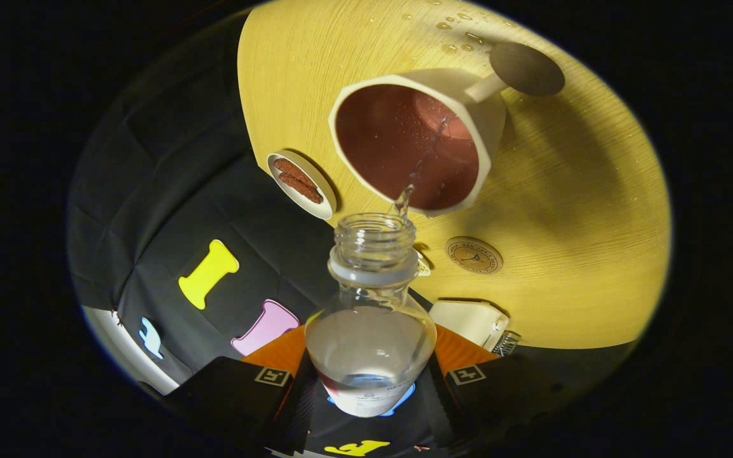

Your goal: Take the bottle from table, then pour the juice into the cup, finally place the bottle on the coaster

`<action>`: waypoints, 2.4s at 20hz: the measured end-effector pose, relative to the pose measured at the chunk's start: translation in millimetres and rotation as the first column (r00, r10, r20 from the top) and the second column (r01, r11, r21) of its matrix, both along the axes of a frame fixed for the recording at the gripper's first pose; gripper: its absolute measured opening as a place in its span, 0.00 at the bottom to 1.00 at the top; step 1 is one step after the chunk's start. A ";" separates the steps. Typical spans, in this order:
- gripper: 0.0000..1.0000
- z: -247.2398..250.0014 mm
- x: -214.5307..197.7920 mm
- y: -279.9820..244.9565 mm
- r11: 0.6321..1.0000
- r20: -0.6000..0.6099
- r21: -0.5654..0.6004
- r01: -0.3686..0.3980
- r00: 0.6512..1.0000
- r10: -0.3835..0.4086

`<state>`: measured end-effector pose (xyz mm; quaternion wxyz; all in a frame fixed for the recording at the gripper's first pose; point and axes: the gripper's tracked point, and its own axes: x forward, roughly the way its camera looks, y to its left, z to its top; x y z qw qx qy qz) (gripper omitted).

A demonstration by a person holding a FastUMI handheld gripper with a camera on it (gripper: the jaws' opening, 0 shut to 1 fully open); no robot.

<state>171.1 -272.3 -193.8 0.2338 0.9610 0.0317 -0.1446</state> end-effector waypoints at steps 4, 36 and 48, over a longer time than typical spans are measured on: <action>0.75 1.8 -4.6 -11.9 0.994 0.002 0.091 0.059 0.998 -0.059; 0.75 13.8 -13.3 -16.7 0.990 0.009 0.107 0.095 0.995 -0.097; 0.75 14.3 -23.3 -11.0 0.962 0.011 -0.266 0.053 0.999 -0.052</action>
